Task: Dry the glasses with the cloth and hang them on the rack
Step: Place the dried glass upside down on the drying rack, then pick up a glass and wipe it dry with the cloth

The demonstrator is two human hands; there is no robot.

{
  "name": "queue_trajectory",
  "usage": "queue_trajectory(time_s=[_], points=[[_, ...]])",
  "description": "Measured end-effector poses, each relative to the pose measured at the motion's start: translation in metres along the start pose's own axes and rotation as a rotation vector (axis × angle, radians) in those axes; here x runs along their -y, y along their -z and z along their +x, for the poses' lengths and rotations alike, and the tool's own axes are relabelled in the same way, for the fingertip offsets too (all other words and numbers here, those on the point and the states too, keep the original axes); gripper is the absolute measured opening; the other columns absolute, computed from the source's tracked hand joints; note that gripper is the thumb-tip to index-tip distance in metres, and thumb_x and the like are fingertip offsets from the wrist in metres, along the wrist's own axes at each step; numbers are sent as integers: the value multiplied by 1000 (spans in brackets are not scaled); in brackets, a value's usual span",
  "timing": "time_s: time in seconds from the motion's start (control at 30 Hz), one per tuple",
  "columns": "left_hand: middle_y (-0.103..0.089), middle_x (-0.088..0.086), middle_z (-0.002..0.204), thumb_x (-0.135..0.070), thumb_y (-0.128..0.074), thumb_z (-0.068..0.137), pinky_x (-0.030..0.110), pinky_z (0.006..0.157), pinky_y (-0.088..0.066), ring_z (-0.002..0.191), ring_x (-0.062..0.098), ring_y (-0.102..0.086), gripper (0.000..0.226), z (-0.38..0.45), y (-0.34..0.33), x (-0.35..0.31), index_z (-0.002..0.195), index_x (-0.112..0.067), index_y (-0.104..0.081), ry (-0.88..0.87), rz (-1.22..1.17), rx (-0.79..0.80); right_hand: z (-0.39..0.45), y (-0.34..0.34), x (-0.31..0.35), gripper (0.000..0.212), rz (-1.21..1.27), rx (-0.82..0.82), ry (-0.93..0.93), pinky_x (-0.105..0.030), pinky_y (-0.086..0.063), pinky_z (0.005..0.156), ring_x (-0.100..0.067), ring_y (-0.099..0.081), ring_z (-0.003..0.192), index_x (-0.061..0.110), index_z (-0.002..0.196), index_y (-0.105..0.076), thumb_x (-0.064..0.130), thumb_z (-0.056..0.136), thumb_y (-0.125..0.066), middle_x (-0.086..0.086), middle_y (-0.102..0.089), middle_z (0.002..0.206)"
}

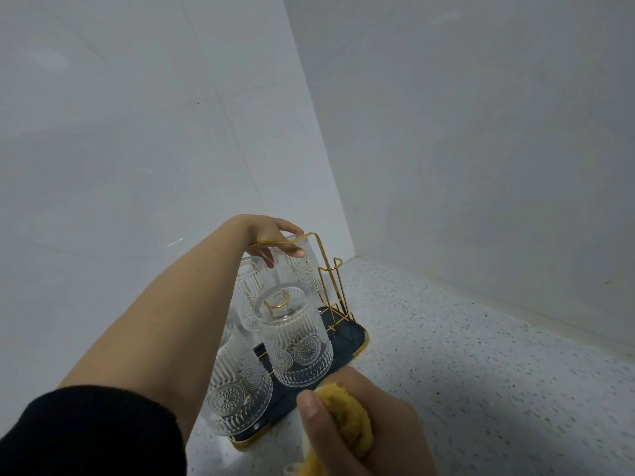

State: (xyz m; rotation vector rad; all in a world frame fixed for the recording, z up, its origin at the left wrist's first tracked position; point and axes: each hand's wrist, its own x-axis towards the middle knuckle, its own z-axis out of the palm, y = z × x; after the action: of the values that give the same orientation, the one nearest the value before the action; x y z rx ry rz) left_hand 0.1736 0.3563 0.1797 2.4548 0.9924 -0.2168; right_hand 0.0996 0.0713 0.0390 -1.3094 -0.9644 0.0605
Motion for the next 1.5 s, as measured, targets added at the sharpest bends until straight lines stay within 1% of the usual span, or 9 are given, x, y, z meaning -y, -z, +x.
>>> queue_trajectory(time_s=[0.17,0.27,0.47,0.67,0.93,1.1,1.27,1.37,1.5], points=[[-31,6,158,-42,-57,94,27,72,-58,125,27,-50,60,-8,-2,-1,148,-21,-40,-48,-65,-14,-1,1,-1,21,13,8,-16,-8,-36,48,-3,-48,44,46,66,-52,66,62,-46,16,-46,42],[-41,8,150,-56,-49,94,33,87,-55,109,23,-57,60,-14,-1,-1,144,-24,-44,-30,-13,-101,-1,0,-4,25,19,2,-7,-8,-35,48,-4,-48,44,41,66,-53,65,63,-47,14,-45,42],[-47,11,143,-55,-46,96,45,100,-48,120,29,-55,61,-47,8,4,141,-14,-46,-45,-112,-329,-3,1,-6,35,80,46,49,-9,-31,44,-3,-41,39,25,53,-44,51,76,-51,9,-41,42],[-61,2,120,-41,-52,97,23,81,-38,97,12,-57,36,-135,-16,17,124,-18,-59,-204,-222,-690,-10,-11,11,43,124,129,-88,-14,-40,50,-1,-46,47,14,61,-52,50,84,-55,5,-50,51],[-66,-6,107,-27,-55,97,23,88,-43,103,9,-59,20,-287,-89,53,112,-19,-66,-260,-325,-794,-50,-27,59,29,165,113,-112,-8,-40,52,2,-52,54,25,63,-55,39,88,-57,15,-57,56],[-63,-11,100,-26,-51,99,-1,73,-36,89,-4,-55,15,-362,-146,87,102,-22,-65,-185,-328,-812,-91,-31,92,25,119,150,-167,-7,-41,55,2,-57,61,25,70,-59,43,87,-56,9,-62,66],[-59,2,127,-32,-52,98,43,117,-22,126,15,-48,32,-412,-205,127,122,-15,-62,-25,-164,-906,-129,-39,114,27,115,184,-283,-21,-45,65,-3,-61,69,22,72,-62,44,87,-56,8,-65,70],[-50,9,135,-34,-57,94,45,119,6,136,19,-37,40,-429,-228,149,129,-13,-57,79,-48,-1033,-144,-45,122,27,237,186,-451,-31,-51,73,-14,-66,78,22,71,-65,43,86,-59,3,-69,75],[-17,20,157,-40,-64,88,48,116,10,149,30,-8,73,-438,-244,176,148,-12,-34,252,-60,-1107,-156,-59,131,21,522,270,-723,-43,-51,91,-22,-67,94,21,93,-68,40,86,-60,-7,-72,96]])
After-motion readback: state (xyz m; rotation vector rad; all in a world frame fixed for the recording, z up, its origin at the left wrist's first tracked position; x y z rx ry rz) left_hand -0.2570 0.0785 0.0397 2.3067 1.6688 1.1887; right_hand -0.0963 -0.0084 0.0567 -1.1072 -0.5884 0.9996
